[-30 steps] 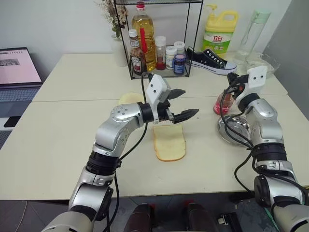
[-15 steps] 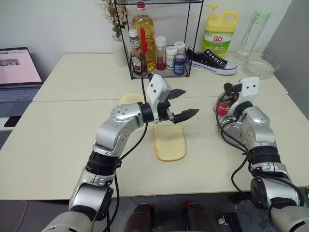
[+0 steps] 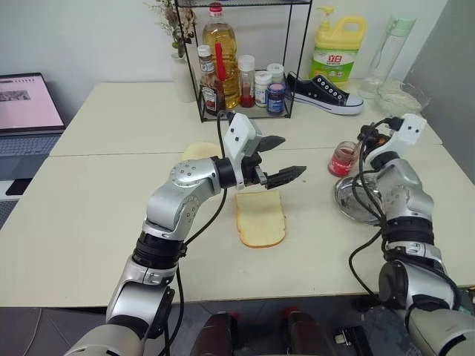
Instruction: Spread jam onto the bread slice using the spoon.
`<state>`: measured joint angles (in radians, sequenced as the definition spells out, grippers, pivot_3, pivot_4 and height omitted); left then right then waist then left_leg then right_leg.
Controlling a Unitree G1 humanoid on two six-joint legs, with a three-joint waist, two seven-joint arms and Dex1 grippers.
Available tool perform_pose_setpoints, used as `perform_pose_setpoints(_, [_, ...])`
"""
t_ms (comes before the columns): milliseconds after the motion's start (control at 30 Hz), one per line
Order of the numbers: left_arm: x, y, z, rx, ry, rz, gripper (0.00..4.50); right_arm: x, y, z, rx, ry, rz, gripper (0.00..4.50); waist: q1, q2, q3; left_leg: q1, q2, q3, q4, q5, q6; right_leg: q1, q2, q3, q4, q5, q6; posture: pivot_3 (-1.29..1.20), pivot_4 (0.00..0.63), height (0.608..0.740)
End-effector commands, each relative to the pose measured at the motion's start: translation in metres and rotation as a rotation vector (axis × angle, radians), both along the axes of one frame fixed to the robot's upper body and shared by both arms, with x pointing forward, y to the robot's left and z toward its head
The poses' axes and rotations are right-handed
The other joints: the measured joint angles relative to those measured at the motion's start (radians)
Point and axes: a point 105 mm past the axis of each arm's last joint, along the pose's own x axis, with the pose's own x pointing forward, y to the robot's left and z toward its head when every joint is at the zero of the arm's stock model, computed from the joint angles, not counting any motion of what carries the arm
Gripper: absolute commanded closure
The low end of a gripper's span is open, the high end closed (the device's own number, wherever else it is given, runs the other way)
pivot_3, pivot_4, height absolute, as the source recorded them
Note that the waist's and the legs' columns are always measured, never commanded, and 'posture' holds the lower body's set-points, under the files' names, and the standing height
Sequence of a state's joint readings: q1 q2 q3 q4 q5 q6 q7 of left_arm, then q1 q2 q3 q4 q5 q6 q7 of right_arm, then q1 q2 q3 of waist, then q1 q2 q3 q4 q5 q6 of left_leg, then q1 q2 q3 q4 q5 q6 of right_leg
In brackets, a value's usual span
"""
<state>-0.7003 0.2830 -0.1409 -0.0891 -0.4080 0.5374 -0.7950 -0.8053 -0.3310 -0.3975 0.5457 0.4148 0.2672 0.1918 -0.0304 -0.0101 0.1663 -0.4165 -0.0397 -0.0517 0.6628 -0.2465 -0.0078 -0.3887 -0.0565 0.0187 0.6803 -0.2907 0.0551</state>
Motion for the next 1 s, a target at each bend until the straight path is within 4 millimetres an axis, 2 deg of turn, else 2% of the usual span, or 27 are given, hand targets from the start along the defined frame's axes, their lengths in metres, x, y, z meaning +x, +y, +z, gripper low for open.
perform_pose_setpoints(33, [-0.004,-0.001,0.013,-0.027,-0.051,-0.008,0.00,-0.004,-0.005,0.035,0.046,-0.102,-0.021,4.47,0.000,0.000,0.000,0.000,0.000,0.000,0.000,0.000,0.000,0.000,0.000,0.000,0.000,0.000,0.000,0.00,0.150,0.740])
perform_pose_setpoints(367, [-0.003,-0.002,0.013,-0.024,-0.049,-0.018,0.00,-0.010,-0.017,0.053,0.143,-0.139,-0.065,4.47,0.000,0.000,0.000,0.000,0.000,0.000,0.000,-0.001,0.002,0.000,0.000,0.000,0.000,0.000,0.000,0.00,0.150,0.740])
perform_pose_setpoints(1000, [-0.003,-0.001,0.013,-0.017,-0.052,-0.025,0.00,-0.014,-0.031,0.061,0.358,-0.163,-0.096,4.47,0.000,0.000,0.000,0.000,0.000,0.000,0.000,-0.001,0.002,0.000,0.000,0.000,0.000,0.000,0.000,0.00,0.150,0.740])
